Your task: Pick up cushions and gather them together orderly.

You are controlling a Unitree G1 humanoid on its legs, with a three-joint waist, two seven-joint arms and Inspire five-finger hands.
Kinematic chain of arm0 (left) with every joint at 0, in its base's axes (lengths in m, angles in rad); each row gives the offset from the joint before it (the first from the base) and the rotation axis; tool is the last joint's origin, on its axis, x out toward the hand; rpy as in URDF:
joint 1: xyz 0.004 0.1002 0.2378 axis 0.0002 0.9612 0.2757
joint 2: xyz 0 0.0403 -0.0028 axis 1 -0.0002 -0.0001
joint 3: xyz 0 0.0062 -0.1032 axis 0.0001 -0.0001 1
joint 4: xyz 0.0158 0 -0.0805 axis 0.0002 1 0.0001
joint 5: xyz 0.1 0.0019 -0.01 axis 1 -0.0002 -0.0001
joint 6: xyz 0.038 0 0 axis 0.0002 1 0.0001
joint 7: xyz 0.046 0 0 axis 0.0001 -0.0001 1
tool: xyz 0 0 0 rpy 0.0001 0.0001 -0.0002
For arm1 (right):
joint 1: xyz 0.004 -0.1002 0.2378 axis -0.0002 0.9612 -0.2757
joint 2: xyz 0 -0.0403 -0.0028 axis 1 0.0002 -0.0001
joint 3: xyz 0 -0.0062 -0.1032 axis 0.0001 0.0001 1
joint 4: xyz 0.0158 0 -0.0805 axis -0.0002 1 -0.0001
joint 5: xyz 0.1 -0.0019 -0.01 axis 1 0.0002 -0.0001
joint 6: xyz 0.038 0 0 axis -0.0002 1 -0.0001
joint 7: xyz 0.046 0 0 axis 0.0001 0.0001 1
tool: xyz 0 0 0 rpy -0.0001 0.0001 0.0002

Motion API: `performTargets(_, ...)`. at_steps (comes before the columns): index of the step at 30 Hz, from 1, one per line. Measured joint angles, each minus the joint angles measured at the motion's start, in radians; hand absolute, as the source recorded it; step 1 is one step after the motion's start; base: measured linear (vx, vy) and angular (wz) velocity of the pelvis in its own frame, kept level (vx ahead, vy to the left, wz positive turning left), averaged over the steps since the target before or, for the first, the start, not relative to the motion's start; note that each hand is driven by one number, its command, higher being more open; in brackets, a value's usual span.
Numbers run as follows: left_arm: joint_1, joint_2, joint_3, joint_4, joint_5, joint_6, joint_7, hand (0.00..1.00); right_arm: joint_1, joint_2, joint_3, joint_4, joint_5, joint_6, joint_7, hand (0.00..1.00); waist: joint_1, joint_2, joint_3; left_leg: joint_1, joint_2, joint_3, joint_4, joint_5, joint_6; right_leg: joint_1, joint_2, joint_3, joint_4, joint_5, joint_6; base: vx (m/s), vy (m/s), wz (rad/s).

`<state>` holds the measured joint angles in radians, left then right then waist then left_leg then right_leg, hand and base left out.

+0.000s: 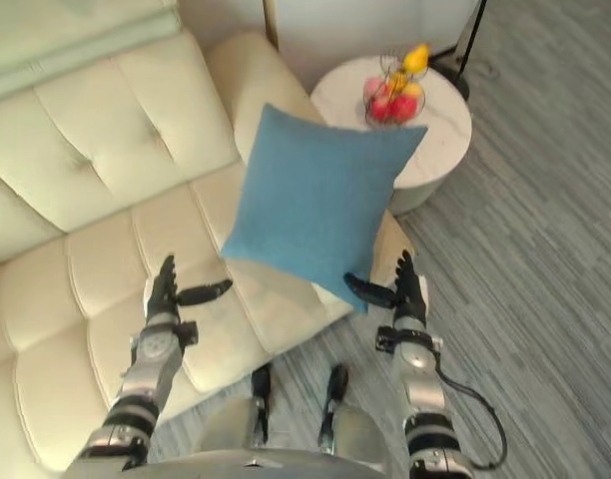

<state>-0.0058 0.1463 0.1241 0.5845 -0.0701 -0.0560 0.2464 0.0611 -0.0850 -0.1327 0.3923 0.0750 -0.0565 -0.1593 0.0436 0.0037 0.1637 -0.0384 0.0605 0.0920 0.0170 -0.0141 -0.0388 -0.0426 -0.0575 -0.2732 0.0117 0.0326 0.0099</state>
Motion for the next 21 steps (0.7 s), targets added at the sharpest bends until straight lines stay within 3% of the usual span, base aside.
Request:
performTargets(9,-0.364,0.068,-0.113,0.003,-0.042,0.0,0.071,1.0,-0.293,-0.016,0.103,0.028,0.046,-0.001,-0.052,1.0,0.002,-0.015,0.184,-0.274,0.007,0.001,0.178,-0.011,0.013,-0.201,0.0,0.056,0.003,0.081,-0.01,-0.13,0.026,-0.05)
performTargets(14,-0.521,0.114,-0.152,0.043,-0.065,-0.001,0.085,1.0,-0.378,-0.035,0.146,0.028,0.046,-0.006,-0.09,1.0,0.0,-0.016,0.235,-0.356,0.013,0.003,0.235,-0.014,0.017,-0.27,0.001,0.063,0.023,0.099,-0.013,-0.1,0.027,-0.06)
performTargets(19,-0.686,0.165,-0.204,0.082,-0.095,-0.001,0.103,1.0,-0.446,-0.035,0.189,0.027,0.048,-0.046,-0.136,1.0,-0.005,-0.028,0.273,-0.431,0.022,0.011,0.275,-0.013,0.019,-0.341,0.004,0.081,0.038,0.12,-0.015,-0.08,0.012,-0.1)
performTargets(20,-0.729,0.176,-0.232,0.092,-0.097,-0.001,0.111,1.0,-0.46,-0.034,0.198,0.027,0.05,-0.054,-0.145,0.0,-0.007,-0.029,0.276,-0.45,0.024,0.014,0.282,-0.011,0.02,-0.358,0.005,0.085,0.038,0.127,-0.015,-0.06,0.005,-0.07)
performTargets(21,-0.732,0.176,-0.233,0.092,-0.097,-0.001,0.111,0.0,-0.461,-0.033,0.198,0.027,0.05,-0.054,-0.146,0.0,-0.007,-0.029,0.276,-0.45,0.024,0.014,0.282,-0.011,0.02,-0.359,0.005,0.086,0.038,0.128,-0.015,-0.05,0.005,-0.08)
